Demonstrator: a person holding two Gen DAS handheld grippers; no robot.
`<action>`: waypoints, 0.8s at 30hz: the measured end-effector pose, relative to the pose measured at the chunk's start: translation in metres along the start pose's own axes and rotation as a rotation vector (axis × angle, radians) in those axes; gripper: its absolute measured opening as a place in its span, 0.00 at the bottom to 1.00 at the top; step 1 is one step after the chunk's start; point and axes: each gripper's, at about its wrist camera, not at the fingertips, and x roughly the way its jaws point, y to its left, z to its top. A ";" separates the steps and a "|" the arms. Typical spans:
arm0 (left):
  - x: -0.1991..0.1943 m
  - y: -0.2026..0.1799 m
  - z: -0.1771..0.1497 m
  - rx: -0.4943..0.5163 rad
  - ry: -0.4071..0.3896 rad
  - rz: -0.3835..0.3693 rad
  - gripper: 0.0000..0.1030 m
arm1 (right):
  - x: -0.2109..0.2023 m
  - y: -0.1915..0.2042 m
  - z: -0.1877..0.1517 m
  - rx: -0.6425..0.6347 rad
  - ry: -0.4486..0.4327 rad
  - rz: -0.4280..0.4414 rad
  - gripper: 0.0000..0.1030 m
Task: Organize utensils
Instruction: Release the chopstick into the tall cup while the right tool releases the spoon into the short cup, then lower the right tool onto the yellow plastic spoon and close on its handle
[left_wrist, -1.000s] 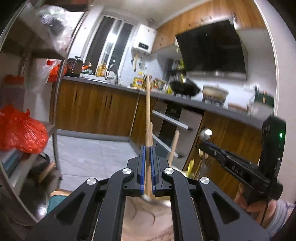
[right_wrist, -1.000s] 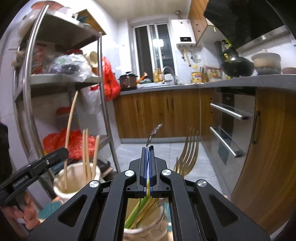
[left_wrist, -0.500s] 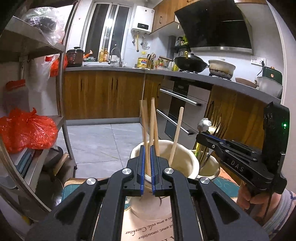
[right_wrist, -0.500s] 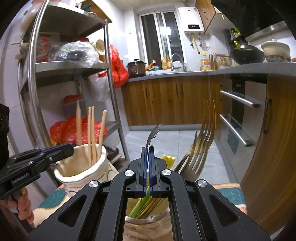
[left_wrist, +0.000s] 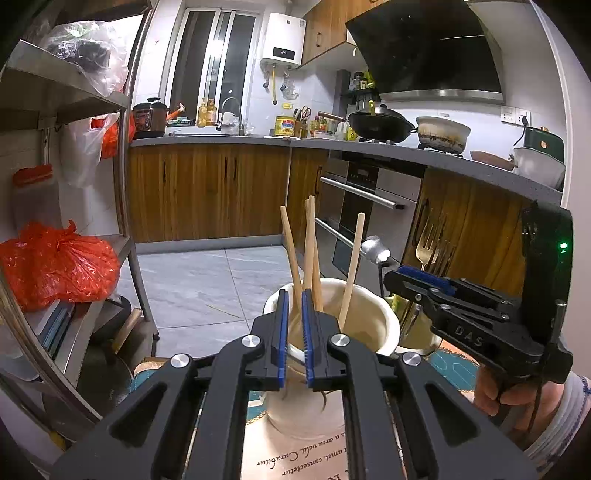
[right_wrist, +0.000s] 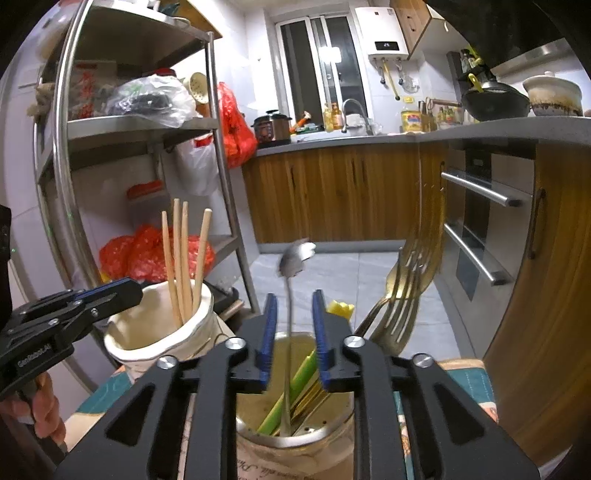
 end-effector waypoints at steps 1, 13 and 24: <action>0.001 0.000 0.000 0.001 -0.001 0.002 0.09 | -0.003 0.000 0.001 -0.002 -0.003 -0.002 0.22; -0.024 -0.004 0.003 0.021 -0.012 0.015 0.16 | -0.055 0.005 0.000 0.001 -0.025 0.000 0.27; -0.050 -0.017 -0.017 0.032 0.010 0.026 0.73 | -0.104 -0.013 -0.011 0.073 -0.020 0.007 0.90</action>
